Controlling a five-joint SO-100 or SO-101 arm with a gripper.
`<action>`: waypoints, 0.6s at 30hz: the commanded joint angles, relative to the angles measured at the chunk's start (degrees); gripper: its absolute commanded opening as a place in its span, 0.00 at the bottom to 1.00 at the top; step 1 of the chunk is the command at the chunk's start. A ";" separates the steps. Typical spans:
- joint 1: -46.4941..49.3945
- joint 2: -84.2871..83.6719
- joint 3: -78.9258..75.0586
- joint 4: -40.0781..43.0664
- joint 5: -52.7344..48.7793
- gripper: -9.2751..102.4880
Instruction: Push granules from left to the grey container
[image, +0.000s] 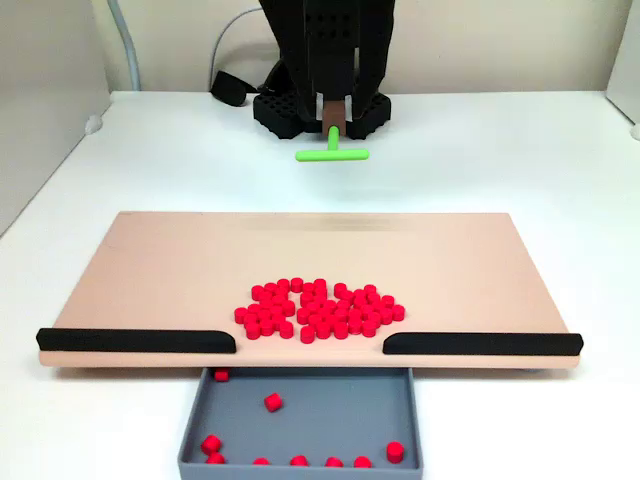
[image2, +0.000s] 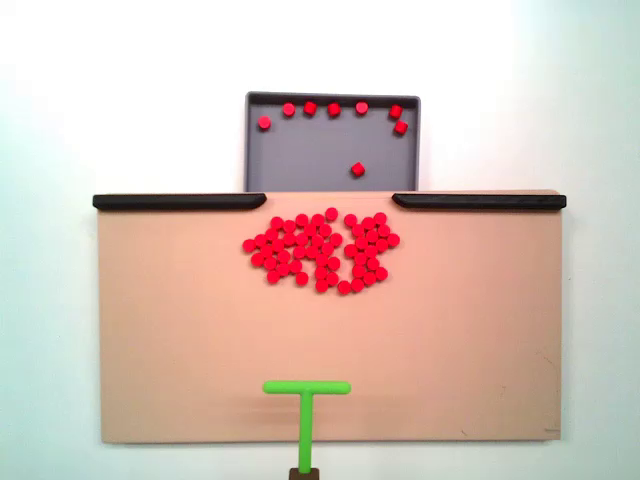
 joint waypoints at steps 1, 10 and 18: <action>-1.76 0.53 -0.35 0.35 5.10 0.08; 0.62 1.49 -0.35 0.35 0.88 0.08; 0.62 1.58 -0.35 0.35 0.26 0.08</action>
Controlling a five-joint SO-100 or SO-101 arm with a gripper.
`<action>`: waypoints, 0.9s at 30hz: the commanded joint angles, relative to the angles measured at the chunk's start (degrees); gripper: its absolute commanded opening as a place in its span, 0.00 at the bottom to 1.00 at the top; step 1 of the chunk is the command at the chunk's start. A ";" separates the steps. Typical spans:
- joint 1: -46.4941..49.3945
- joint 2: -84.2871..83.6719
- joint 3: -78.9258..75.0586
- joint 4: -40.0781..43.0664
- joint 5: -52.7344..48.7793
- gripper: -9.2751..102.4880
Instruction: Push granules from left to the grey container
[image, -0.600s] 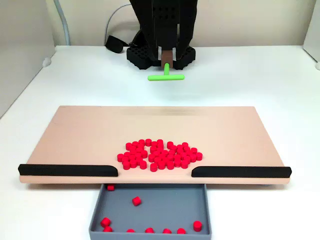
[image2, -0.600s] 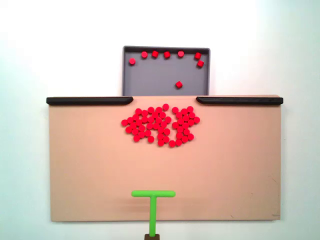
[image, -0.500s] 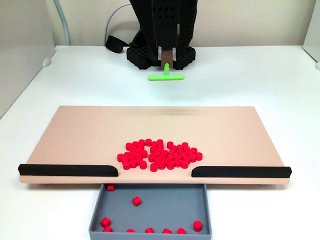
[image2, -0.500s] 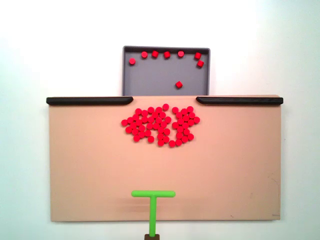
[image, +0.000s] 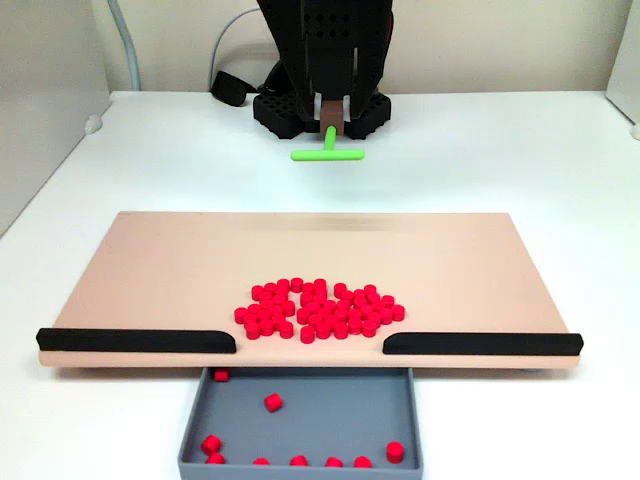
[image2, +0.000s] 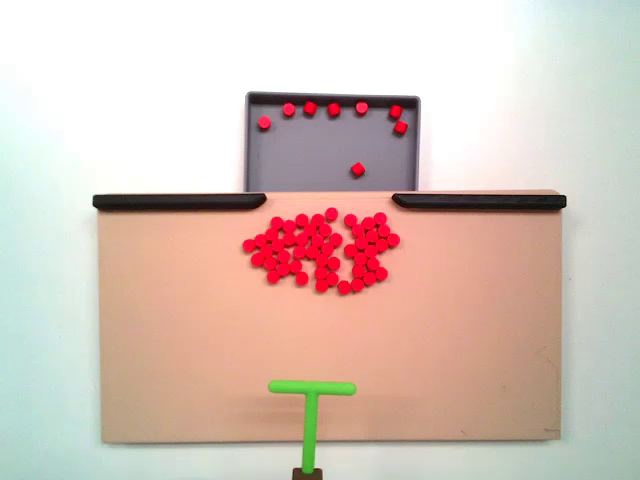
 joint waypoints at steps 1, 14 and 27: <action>0.35 1.67 -0.35 0.26 -0.62 0.08; 0.44 2.11 -0.35 0.18 -0.53 0.08; 0.88 2.11 -0.35 0.18 -1.14 0.08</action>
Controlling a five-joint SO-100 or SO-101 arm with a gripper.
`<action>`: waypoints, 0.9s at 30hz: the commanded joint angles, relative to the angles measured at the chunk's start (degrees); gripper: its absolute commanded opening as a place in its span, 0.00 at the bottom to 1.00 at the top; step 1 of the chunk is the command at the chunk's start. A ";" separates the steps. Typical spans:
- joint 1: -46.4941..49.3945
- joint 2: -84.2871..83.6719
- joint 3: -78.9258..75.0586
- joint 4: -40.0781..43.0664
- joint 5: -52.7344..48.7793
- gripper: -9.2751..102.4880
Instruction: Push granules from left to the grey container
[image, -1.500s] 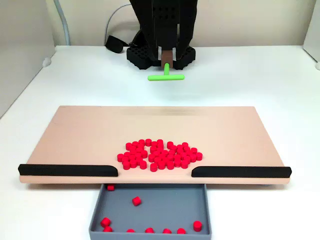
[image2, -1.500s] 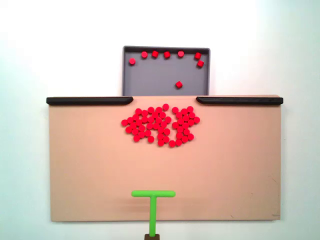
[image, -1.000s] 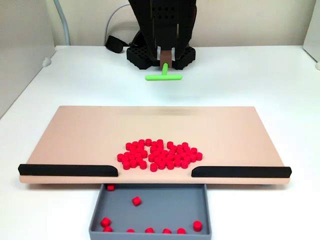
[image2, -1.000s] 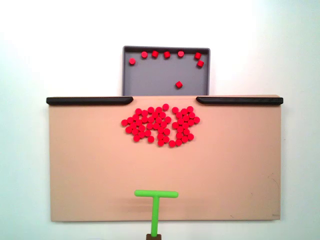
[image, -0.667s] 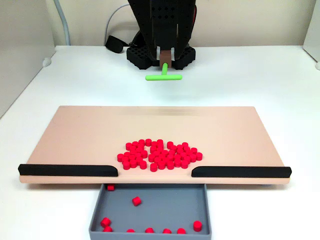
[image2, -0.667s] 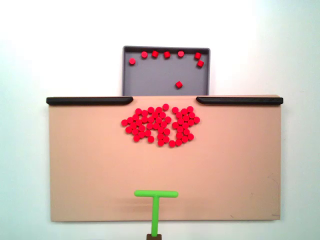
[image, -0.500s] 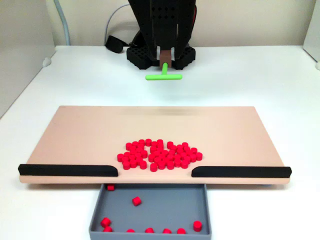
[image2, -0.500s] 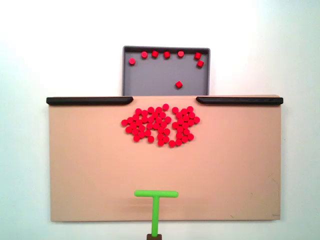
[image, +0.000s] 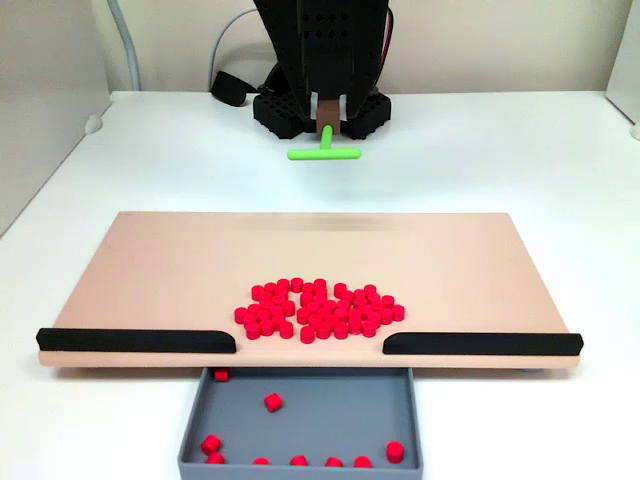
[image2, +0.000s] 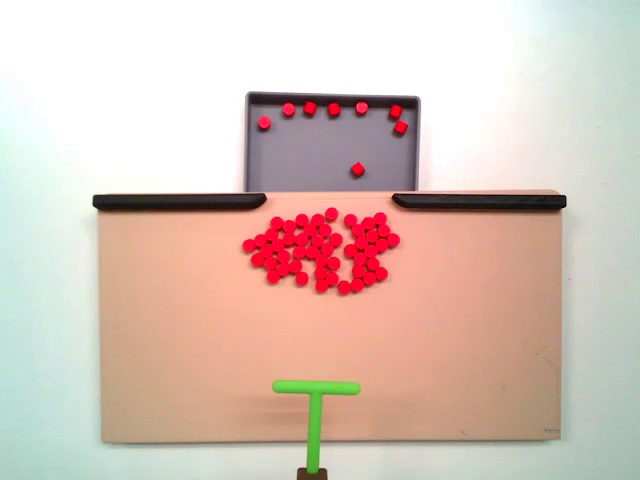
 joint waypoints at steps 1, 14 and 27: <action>0.26 1.93 -0.35 0.18 -0.26 0.08; -0.18 0.79 -0.35 -0.35 -0.53 0.08; -1.14 0.44 -0.35 -0.09 0.09 0.08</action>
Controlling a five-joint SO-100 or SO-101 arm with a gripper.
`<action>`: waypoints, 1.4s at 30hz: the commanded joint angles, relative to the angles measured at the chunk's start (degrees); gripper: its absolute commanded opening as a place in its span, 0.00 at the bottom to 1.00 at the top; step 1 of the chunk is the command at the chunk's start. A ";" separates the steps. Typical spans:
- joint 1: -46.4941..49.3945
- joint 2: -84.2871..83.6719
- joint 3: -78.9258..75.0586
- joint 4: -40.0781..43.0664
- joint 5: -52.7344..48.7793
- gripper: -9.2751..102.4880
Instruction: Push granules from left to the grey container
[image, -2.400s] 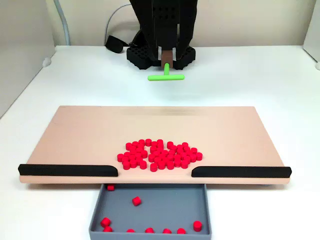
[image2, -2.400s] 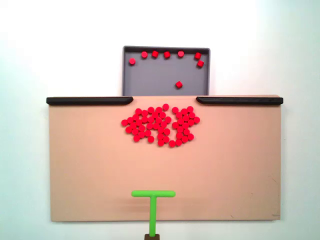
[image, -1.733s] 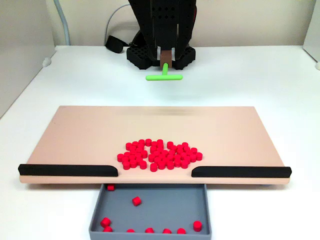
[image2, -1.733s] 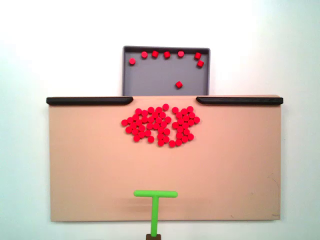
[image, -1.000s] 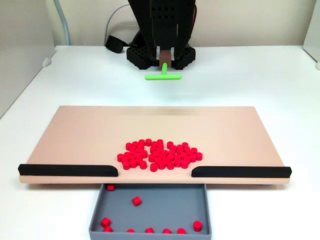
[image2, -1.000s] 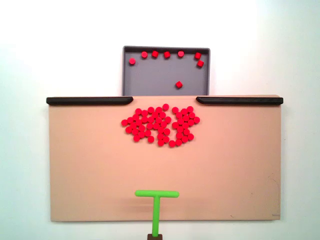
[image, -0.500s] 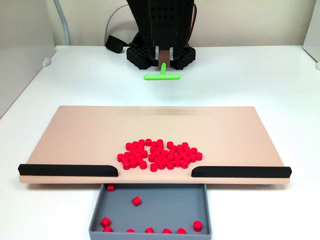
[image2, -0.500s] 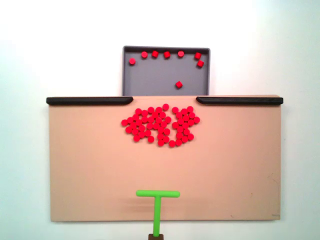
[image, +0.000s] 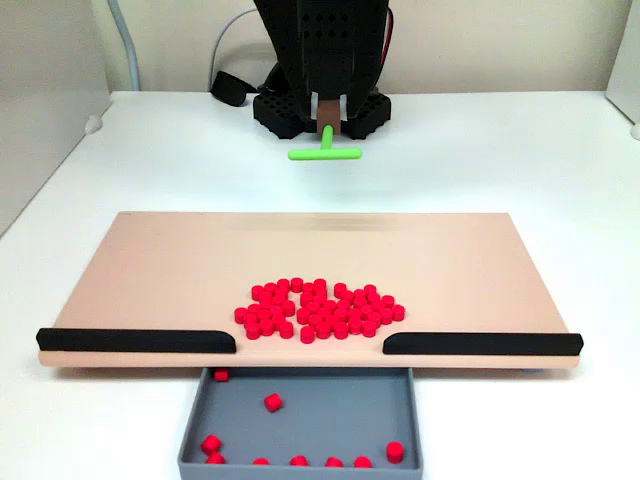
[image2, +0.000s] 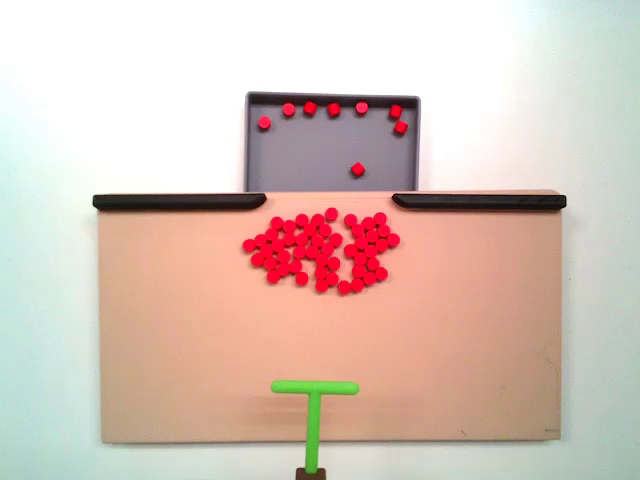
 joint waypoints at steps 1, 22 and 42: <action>-0.97 0.18 -0.35 0.00 0.09 0.08; -14.06 1.58 -1.23 0.26 41.40 0.08; -21.27 -8.44 -12.22 -0.44 80.24 0.08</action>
